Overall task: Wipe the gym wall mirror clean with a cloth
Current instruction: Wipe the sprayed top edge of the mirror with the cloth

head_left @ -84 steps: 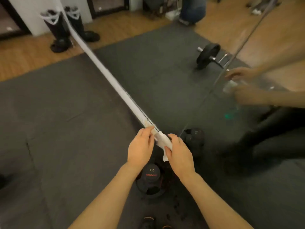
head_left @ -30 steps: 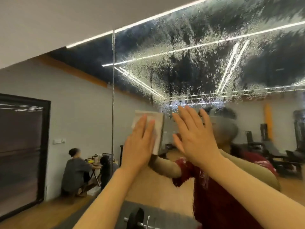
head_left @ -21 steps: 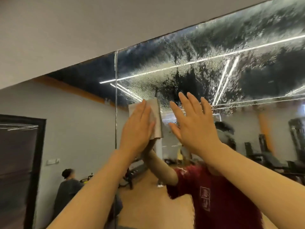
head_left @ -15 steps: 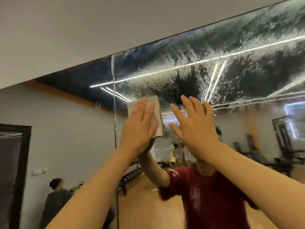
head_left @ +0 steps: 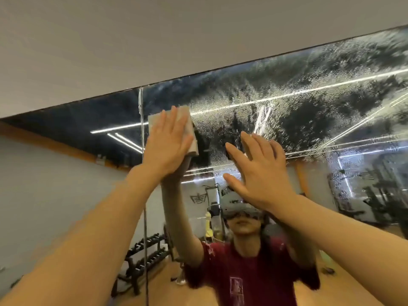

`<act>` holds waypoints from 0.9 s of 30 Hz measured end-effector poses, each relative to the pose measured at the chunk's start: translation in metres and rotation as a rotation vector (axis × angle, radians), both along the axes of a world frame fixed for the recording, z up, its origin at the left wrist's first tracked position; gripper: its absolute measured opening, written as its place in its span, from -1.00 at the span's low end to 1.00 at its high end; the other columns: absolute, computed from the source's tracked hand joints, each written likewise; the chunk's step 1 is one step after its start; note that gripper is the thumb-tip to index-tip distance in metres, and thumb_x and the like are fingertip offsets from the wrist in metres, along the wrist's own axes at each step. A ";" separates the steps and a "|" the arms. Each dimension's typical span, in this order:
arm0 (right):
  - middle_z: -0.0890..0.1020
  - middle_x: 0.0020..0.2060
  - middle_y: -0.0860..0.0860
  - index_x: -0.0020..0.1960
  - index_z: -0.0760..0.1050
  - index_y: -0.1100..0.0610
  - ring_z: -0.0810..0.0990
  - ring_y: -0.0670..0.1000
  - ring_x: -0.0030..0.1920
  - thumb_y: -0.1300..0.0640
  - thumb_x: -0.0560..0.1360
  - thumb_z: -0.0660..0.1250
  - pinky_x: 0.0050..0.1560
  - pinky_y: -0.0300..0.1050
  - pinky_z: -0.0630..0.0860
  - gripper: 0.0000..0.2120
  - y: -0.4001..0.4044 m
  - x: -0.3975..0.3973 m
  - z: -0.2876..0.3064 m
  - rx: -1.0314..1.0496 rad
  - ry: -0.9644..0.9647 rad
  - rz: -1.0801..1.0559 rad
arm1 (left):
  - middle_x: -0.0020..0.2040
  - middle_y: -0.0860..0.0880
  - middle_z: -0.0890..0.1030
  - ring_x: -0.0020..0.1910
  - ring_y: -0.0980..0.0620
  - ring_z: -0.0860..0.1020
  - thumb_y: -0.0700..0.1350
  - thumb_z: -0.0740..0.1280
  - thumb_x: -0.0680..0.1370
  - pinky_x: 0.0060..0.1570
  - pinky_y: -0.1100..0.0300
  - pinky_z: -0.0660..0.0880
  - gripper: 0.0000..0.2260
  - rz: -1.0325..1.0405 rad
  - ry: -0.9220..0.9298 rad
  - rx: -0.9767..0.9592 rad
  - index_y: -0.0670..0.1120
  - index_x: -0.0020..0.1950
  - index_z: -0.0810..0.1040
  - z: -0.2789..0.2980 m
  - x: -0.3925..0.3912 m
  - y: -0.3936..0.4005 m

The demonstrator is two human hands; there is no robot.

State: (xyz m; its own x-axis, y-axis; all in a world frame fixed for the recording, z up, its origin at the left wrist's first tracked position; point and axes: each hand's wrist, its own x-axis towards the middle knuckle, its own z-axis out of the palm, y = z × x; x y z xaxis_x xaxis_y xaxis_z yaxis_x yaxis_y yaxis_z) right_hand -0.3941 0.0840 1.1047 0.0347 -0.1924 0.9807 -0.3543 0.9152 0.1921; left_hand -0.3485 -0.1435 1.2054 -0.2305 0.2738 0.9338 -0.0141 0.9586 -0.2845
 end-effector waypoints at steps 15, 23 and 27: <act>0.30 0.49 0.14 0.50 0.32 -0.07 0.20 0.18 0.50 -0.32 0.55 -0.03 0.42 0.25 0.12 -0.39 0.004 -0.001 0.030 -0.066 -0.009 0.042 | 0.62 -0.04 -0.08 0.59 -0.04 -0.13 0.23 -0.22 0.64 0.53 0.02 -0.25 -0.46 0.016 0.011 -0.327 0.09 0.60 -0.03 -0.023 0.001 -0.027; 0.33 0.47 0.15 0.50 0.31 -0.07 0.24 0.20 0.49 -0.32 0.54 0.01 0.40 0.31 0.18 -0.39 0.002 -0.003 0.029 -0.084 0.009 0.016 | 0.63 -0.04 -0.12 0.60 -0.08 -0.14 0.08 -0.08 0.70 0.53 -0.01 -0.20 -0.50 0.039 0.088 0.023 0.01 0.62 -0.09 0.088 0.002 -0.017; 0.33 0.47 0.15 0.50 0.31 -0.07 0.23 0.20 0.49 -0.31 0.54 0.02 0.41 0.31 0.17 -0.39 0.001 -0.004 0.027 -0.082 0.027 0.028 | 0.63 -0.05 -0.14 0.59 -0.04 -0.16 0.16 -0.18 0.66 0.53 0.01 -0.24 -0.44 0.018 0.060 -0.061 -0.02 0.62 -0.13 0.061 0.001 -0.014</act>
State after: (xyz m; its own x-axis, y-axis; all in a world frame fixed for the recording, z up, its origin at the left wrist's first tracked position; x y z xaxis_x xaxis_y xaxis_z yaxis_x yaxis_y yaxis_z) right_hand -0.3985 0.0850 1.1320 0.0654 -0.1104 0.9917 -0.3762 0.9178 0.1270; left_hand -0.3475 -0.1576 1.2663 -0.1799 0.3270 0.9277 -0.0497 0.9389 -0.3406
